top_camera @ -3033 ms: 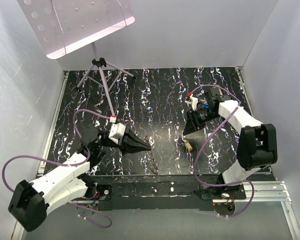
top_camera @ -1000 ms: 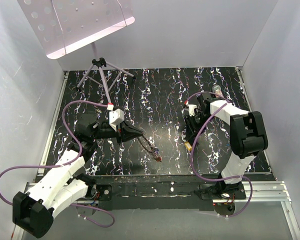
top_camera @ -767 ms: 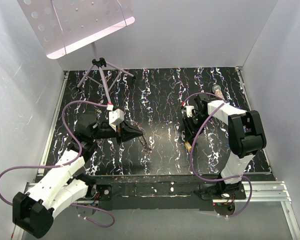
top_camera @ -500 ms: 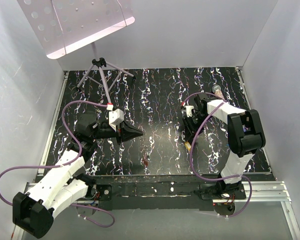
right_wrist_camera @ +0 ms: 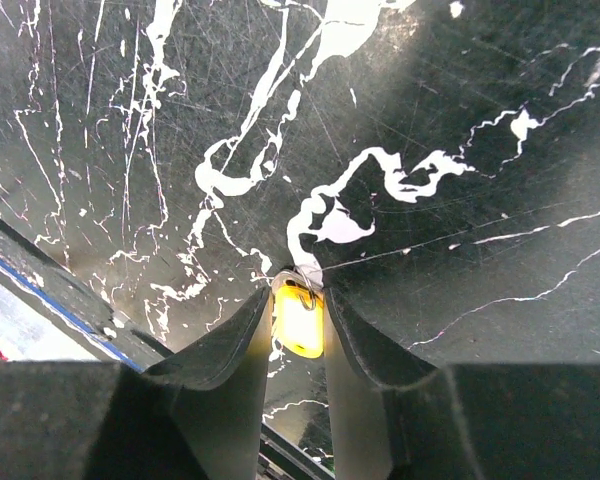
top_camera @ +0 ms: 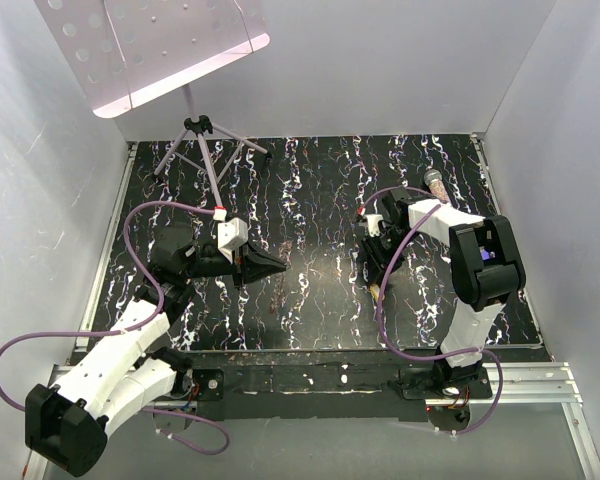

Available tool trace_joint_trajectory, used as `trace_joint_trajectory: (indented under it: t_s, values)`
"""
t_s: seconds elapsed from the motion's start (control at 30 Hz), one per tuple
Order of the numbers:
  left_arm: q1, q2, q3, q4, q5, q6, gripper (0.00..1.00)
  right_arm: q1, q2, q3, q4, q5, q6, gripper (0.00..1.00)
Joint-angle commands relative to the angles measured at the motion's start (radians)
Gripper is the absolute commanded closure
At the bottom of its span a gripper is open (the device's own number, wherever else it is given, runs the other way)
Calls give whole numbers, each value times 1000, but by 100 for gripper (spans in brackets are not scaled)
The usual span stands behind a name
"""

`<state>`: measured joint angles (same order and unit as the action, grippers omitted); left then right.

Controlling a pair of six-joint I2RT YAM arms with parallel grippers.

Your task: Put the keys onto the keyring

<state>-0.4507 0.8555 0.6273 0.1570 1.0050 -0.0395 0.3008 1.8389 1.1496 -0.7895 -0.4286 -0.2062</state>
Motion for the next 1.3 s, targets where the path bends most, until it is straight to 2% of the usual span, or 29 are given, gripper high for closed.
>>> trace_joint_trajectory:
  t_s: [0.0,0.67,1.27]
  values:
    - [3,-23,11,13,4,12,100,12,3,41,-20,8,2,66]
    - [3,-23,12,10,4,15,100,37,6,41,-16,30,7,76]
    - [3,-21,12,10,3,16,100,41,3,42,-16,42,5,77]
